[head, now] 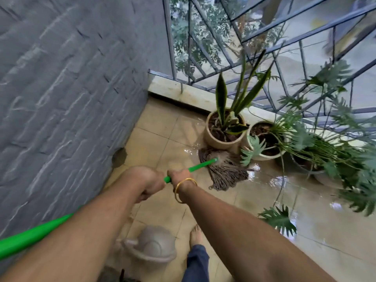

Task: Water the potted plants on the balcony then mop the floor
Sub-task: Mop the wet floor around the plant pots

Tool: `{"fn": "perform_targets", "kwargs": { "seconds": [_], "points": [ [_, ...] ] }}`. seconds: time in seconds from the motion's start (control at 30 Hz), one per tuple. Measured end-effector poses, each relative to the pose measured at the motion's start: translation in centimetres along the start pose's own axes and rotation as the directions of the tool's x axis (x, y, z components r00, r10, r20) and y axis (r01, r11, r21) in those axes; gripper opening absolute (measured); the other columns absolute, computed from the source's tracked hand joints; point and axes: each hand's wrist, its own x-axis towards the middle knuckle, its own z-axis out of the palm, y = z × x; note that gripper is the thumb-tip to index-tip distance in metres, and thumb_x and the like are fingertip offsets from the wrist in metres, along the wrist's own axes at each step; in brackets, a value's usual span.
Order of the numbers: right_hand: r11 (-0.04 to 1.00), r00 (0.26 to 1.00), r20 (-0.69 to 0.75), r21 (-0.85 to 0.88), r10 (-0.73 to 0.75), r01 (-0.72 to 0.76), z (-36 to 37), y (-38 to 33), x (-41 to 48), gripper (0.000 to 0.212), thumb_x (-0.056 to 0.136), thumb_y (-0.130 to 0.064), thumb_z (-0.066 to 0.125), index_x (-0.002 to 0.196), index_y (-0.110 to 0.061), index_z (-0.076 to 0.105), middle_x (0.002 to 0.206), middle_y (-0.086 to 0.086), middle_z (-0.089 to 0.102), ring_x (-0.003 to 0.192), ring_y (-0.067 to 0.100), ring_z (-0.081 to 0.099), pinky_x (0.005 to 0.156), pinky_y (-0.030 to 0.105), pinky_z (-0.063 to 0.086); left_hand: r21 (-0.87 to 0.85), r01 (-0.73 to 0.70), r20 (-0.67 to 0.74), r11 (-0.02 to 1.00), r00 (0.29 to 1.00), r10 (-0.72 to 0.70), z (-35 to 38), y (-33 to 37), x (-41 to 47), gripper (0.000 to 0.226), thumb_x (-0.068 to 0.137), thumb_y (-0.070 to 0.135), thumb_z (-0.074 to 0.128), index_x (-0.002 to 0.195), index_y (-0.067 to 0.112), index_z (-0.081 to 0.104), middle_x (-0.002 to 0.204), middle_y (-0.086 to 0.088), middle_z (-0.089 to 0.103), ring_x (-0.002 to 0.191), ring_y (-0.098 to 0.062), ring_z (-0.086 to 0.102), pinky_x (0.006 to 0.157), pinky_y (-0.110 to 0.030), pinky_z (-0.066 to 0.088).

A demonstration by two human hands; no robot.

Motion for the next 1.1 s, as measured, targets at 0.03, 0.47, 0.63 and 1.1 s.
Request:
{"fn": "perform_targets", "kwargs": {
  "seconds": [0.03,0.47,0.63,1.1],
  "points": [
    [1.000,1.000,0.014,-0.015,-0.017,0.017,1.6,-0.7,-0.2,0.032,0.085,-0.037,0.069,0.085,-0.005,0.065,0.083,0.013,0.064,0.074,0.031,0.060,0.063,0.033,0.047,-0.025,0.025,0.000,0.999,1.000,-0.025,-0.5,-1.7,-0.2,0.037,0.102,0.031,0.035,0.131,0.018,0.053,0.063,-0.010,0.049,0.034,-0.015,0.039,0.043,-0.019,0.036],
    [0.999,0.993,0.115,0.014,-0.037,0.036,8.5,-4.2,-2.2,0.028,0.084,-0.034,0.070,0.081,-0.007,0.065,0.081,0.012,0.060,0.067,0.028,0.055,0.059,0.032,0.043,-0.070,0.108,0.029,0.992,0.994,-0.106,-3.2,-7.8,-4.3,0.031,0.109,0.031,0.035,0.137,0.021,0.043,0.038,-0.004,0.043,0.025,-0.014,0.035,0.034,-0.017,0.034],
    [0.996,0.999,0.042,0.083,0.023,-0.027,5.2,-0.5,-1.6,0.034,0.071,-0.041,0.071,0.073,-0.008,0.065,0.070,0.011,0.061,0.065,0.029,0.057,0.062,0.040,0.050,-0.066,0.084,0.071,0.994,0.994,-0.080,-0.8,-3.9,-3.0,0.032,0.105,0.031,0.036,0.134,0.022,0.046,0.062,-0.010,0.048,0.043,-0.016,0.039,0.044,-0.021,0.036],
    [0.971,0.977,-0.085,0.152,0.198,-0.183,-5.1,12.2,-5.4,0.030,0.072,-0.043,0.062,0.065,-0.014,0.060,0.061,0.007,0.060,0.059,0.026,0.056,0.060,0.036,0.048,0.551,-0.233,0.097,0.802,0.972,0.216,7.0,8.8,-8.1,0.046,0.102,0.007,0.050,0.148,0.007,0.047,0.137,-0.016,0.059,0.123,-0.032,0.059,0.095,-0.041,0.049]
  ]
}}
